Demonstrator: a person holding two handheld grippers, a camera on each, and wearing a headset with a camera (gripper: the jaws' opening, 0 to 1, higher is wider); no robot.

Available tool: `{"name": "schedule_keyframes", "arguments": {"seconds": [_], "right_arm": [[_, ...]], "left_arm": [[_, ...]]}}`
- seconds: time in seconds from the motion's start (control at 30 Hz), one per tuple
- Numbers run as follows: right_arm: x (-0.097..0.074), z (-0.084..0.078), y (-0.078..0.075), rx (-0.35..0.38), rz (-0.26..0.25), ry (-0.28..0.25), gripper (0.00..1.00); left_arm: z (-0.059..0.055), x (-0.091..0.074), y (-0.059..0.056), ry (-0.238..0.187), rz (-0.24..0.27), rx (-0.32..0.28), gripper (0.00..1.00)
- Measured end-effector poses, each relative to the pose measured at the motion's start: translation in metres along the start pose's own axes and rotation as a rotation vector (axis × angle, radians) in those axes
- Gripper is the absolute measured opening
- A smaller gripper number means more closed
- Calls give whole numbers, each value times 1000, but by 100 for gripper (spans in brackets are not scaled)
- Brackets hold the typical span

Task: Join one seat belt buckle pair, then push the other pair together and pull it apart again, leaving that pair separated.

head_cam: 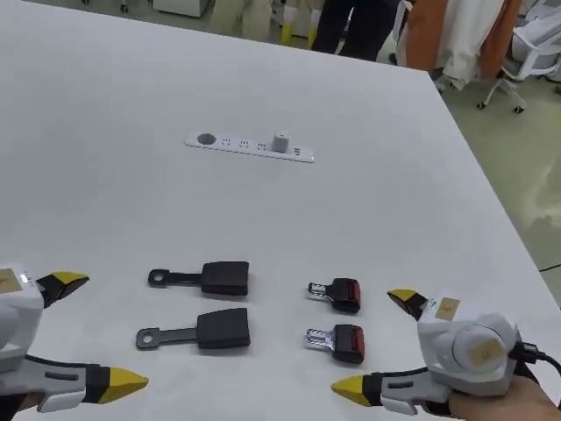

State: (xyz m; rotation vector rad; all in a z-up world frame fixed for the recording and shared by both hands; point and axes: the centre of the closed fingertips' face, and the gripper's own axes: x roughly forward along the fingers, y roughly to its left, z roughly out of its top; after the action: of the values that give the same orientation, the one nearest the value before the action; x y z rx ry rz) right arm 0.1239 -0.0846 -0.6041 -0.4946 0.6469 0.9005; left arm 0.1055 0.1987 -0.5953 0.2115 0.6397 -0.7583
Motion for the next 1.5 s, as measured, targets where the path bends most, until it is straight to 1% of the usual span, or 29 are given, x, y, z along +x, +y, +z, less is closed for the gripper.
{"name": "schedule_keyframes", "arguments": {"seconds": [0.17, 0.27, 0.37, 0.43, 0.47, 0.53, 0.6, 0.63, 0.7, 0.8, 0.87, 0.93, 0.97, 1.03, 1.07, 1.13, 1.17, 1.2, 1.27, 1.3, 1.37, 1.43, 1.5], "right_arm": [[1, 1, 1, 1, 13, -2, 90], [2, 0, 0, -5, 17, -3, 88], [1, 0, 2, -13, 25, -7, 85], [2, -2, 2, -16, 31, -3, 83], [3, -2, 3, -12, 41, -6, 81], [4, -4, 2, -11, 45, -9, 80], [4, -4, 2, -14, 48, -6, 75], [4, -4, 3, -7, 62, -12, 73], [6, -4, 2, -22, 62, -10, 72], [8, -4, 2, -26, 81, -9, 68], [11, -3, 4, -37, 93, -2, 65], [12, -4, 10, -31, 129, 6, 56], [14, -4, 10, -42, 133, 9, 54], [18, -6, 10, -65, 142, 24, 54], [19, -7, 10, -71, 144, 26, 54], [22, -8, 8, -74, 145, 31, 55], [23, -9, 7, -75, 150, 35, 54], [24, -10, 7, -75, 158, 38, 52], [28, -14, 4, -87, 161, 52, 53], [30, -16, 3, -90, 166, 59, 52], [31, -19, 3, -87, 183, 73, 50], [32, -21, 3, -100, 193, 85, 49], [33, -23, 2, -103, 205, 95, 48]], "left_arm": [[-1, 1, 1, 1, 1, 1, 97], [-1, 3, -2, 8, -7, -1, 96], [0, 7, -4, 13, -19, 2, 95], [0, 9, -3, 13, -26, -3, 94], [1, 10, -4, 14, -28, -7, 93], [4, 13, -6, 9, -45, -21, 90], [5, 15, -7, 18, -48, -9, 86], [5, 16, -7, 26, -62, 3, 85], [7, 19, -11, 33, -85, 9, 81], [5, 26, -11, 46, -98, 28, 80], [5, 33, -14, 62, -122, 38, 78], [6, 36, -15, 63, -126, 44, 76], [6, 40, -17, 70, -140, 54, 75], [6, 45, -22, 83, -168, 62, 72], [6, 47, -23, 84, -171, 68, 71], [7, 52, -26, 86, -182, 76, 71], [6, 56, -26, 89, -188, 77, 71], [5, 60, -27, 89, -195, 76, 70], [2, 68, -29, 100, -213, 82, 68], [2, 72, -31, 101, -220, 86, 68], [6, 77, -34, 105, -233, 88, 68], [4, 84, -38, 116, -252, 99, 67], [4, 91, -40, 122, -262, 104, 66]]}}
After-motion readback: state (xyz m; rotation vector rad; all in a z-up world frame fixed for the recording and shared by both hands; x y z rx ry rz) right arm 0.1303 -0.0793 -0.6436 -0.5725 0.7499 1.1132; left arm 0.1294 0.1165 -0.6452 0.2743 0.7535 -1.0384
